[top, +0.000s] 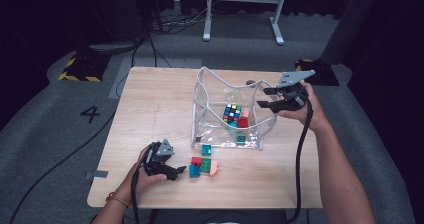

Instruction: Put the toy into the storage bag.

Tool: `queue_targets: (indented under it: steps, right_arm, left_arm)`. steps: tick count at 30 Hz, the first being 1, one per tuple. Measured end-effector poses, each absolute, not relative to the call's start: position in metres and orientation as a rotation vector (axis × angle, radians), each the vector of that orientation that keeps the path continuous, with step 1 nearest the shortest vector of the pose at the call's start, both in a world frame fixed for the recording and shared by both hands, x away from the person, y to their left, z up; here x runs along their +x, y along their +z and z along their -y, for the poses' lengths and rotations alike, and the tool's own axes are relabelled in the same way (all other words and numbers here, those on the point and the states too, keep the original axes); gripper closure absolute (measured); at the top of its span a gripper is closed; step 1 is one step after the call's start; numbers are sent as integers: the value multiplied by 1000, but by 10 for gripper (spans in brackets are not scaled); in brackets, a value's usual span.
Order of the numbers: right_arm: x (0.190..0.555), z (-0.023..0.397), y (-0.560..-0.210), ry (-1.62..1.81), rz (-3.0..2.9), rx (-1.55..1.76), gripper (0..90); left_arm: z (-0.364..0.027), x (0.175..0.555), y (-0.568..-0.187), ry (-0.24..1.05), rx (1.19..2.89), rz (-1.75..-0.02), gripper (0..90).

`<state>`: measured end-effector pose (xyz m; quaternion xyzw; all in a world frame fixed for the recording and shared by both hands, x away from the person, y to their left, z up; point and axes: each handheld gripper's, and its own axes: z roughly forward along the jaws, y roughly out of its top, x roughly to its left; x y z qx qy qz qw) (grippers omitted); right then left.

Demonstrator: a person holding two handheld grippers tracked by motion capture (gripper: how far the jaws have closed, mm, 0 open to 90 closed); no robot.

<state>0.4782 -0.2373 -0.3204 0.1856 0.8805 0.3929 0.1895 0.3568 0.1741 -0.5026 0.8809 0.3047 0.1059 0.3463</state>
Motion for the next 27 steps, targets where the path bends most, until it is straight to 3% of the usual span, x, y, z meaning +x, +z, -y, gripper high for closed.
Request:
queue_targets:
  steps: [9, 16, 27]
  right_arm:
    - [441, 250, -311, 1311, -2306, 614, 343]
    - [411, 266, -315, 1381, -2242, 600, 355]
    - [371, 275, -356, 1430, -2246, 588, 373]
  left_arm:
    - [-174, 357, -503, 275, 2286, -790, 117]
    - [-174, 357, -503, 270, 2285, -790, 117]
    - [-174, 357, -503, 271, 2285, -791, 117]
